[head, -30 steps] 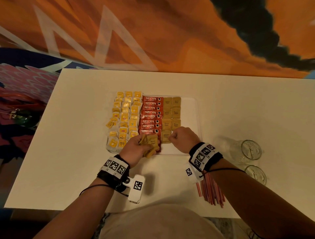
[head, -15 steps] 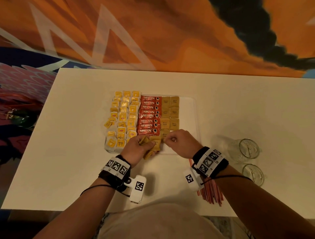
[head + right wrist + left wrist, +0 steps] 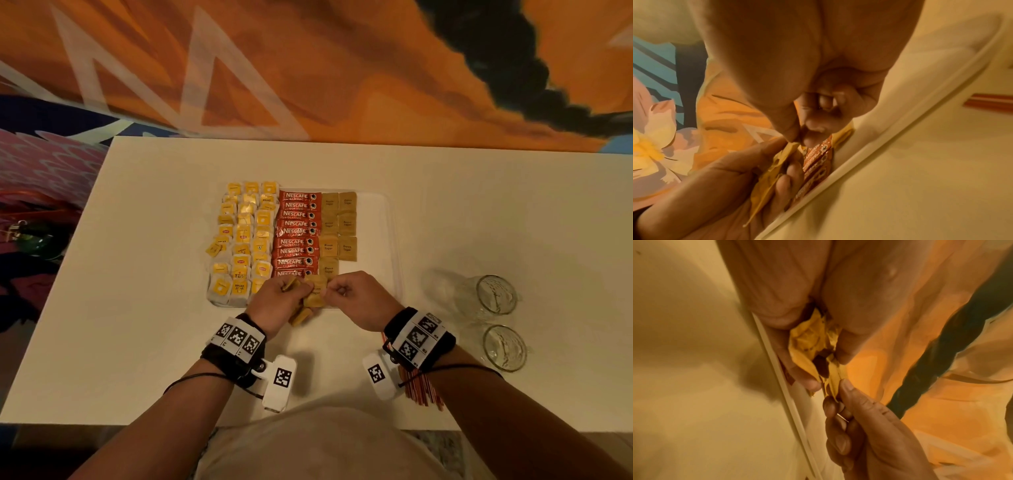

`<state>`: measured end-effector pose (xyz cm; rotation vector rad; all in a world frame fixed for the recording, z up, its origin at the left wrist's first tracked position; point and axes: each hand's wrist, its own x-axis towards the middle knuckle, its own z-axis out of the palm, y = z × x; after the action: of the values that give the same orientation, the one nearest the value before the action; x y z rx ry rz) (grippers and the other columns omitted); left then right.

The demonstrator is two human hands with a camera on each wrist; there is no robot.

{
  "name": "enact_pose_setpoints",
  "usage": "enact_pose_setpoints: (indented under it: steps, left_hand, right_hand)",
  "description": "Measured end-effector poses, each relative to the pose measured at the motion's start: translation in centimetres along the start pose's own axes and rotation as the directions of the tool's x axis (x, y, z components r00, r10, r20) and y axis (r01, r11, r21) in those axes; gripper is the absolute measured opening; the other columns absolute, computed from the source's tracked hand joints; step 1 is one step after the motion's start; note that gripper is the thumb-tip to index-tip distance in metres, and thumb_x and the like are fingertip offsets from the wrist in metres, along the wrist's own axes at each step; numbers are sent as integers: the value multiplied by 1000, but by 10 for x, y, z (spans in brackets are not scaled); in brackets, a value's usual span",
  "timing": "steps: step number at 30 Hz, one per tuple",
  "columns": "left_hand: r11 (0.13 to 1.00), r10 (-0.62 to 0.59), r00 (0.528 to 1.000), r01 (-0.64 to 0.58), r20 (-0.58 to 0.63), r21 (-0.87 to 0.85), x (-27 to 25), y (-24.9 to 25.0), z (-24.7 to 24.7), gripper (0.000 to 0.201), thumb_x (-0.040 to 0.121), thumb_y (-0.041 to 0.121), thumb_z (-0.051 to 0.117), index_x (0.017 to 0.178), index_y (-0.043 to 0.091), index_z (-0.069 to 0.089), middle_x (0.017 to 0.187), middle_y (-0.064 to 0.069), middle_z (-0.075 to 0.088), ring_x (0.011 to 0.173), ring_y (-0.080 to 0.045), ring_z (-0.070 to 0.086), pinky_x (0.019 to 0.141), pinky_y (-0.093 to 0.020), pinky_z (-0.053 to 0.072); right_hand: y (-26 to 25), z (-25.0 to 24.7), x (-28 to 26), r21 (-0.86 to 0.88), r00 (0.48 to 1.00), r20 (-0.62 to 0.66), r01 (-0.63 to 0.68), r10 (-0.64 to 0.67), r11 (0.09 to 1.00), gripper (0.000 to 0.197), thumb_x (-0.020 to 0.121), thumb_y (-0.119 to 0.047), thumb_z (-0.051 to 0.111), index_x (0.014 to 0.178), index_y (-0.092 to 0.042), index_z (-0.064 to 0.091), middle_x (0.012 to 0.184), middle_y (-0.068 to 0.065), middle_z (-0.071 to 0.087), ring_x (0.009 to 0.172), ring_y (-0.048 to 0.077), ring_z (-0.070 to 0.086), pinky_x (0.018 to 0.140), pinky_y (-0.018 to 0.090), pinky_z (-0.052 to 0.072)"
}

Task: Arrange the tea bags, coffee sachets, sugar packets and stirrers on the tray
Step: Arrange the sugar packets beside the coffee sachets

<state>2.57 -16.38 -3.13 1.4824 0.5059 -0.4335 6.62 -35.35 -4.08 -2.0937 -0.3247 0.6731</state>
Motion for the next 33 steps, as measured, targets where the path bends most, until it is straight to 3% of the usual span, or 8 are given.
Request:
enact_pose_setpoints:
  steps: [3, 6, 10, 17, 20, 28, 33]
  left_hand:
    - [998, -24, 999, 26, 33, -58, -2, 3, 4, 16, 97, 10, 59, 97, -4, 68, 93, -31, 70, 79, -35, 66, 78, -47, 55]
    - [984, -73, 995, 82, 62, -161, -2, 7, 5, 18, 98, 4, 55, 109, -8, 62, 86, -24, 67, 73, -31, 67, 68, -38, 57]
    - [933, -135, 984, 166, 117, -320, -2, 11, 1, 29, 90, -16, 46, 112, -3, 58, 94, -22, 64, 76, -31, 65, 74, -39, 56]
    - [936, -174, 976, 205, 130, -287, 1, 7, -6, 57, 76, -31, 34, 116, 0, 59, 111, -25, 66, 97, -39, 64, 91, -45, 54]
    - [935, -159, 976, 198, 151, -293, 0, 7, -6, 58, 79, -33, 35, 121, 1, 58, 120, -26, 65, 107, -40, 62, 99, -49, 50]
    - [936, -154, 971, 203, 184, -288, 2, 5, -10, 56, 84, -30, 42, 125, 4, 57, 124, -23, 66, 113, -34, 64, 96, -43, 54]
    - [952, -129, 972, 177, 195, -252, 2, 3, -10, 46, 89, -22, 49, 129, 0, 53, 122, -24, 67, 115, -40, 64, 97, -48, 54]
  right_hand:
    - [0, -8, 1, -28, 1000, -26, -4, 4, 1000, 19, 97, -30, 64, 88, -18, 75, 78, -11, 69, 74, 6, 60, 70, 24, 48]
    - [3, -23, 4, -99, 996, -87, -29, 21, 995, 19, 97, -32, 63, 90, -18, 74, 84, -10, 70, 78, 8, 63, 67, 21, 50]
    - [13, -42, 10, -220, 989, -132, -97, 69, 971, 20, 98, -29, 61, 86, -17, 71, 84, -11, 68, 76, 8, 63, 63, 21, 47]
    - [26, -48, 20, -300, 978, -151, -186, 146, 936, 20, 96, -33, 61, 86, -20, 73, 87, -8, 70, 78, 15, 65, 74, 38, 57]
    - [25, -46, 21, -313, 974, -164, -203, 158, 928, 20, 95, -33, 61, 89, -19, 74, 89, -7, 71, 78, 15, 65, 73, 38, 58]
    - [21, -43, 22, -352, 954, -208, -280, 217, 893, 19, 94, -37, 60, 88, -23, 71, 89, -6, 70, 79, 15, 65, 73, 37, 58]
    - [15, -41, 17, -344, 939, -261, -307, 224, 887, 16, 93, -43, 62, 94, -27, 60, 88, -9, 64, 81, 14, 63, 70, 33, 54]
